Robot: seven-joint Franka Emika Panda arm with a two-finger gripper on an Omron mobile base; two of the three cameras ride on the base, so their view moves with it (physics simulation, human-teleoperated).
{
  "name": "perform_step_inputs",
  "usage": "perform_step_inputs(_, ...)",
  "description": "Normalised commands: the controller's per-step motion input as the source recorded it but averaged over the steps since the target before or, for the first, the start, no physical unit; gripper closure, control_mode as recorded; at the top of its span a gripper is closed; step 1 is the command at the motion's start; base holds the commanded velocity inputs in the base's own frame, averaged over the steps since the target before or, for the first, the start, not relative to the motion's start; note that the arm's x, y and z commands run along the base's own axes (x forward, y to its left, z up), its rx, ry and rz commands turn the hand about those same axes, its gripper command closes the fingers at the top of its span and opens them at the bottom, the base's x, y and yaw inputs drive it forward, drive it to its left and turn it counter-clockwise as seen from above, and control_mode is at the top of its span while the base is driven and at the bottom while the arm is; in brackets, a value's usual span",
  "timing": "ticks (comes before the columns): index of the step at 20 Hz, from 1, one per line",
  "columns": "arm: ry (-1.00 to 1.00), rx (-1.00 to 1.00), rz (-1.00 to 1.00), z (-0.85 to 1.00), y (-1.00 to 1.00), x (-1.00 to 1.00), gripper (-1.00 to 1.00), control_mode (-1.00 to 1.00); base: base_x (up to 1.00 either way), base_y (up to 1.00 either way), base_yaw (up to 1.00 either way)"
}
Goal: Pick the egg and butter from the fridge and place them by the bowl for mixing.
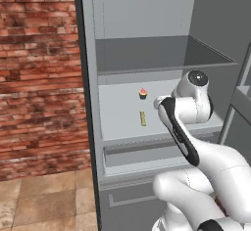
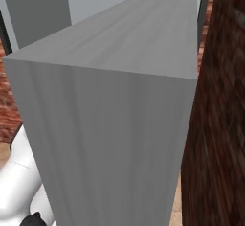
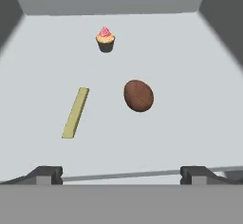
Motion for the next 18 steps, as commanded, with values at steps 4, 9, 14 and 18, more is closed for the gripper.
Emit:
perform_step_inputs(4, 0.01, 0.08, 0.00, -0.20, -0.23, 0.39, -1.00, -1.00, 0.00, 0.00, 0.00)
perform_step_inputs(9, 0.01, 0.00, 0.00, -0.25, -0.16, 0.38, -1.00, -1.00, 0.00, 0.00, 0.00)
perform_step_inputs(14, 0.00, 0.00, 0.00, -0.22, -0.10, 0.45, -1.00, -1.00, 0.00, 0.00, 0.00)
perform_step_inputs(18, 0.00, 0.00, 0.00, -0.22, -0.09, 0.43, -1.00, -1.00, 0.00, 0.00, 0.00)
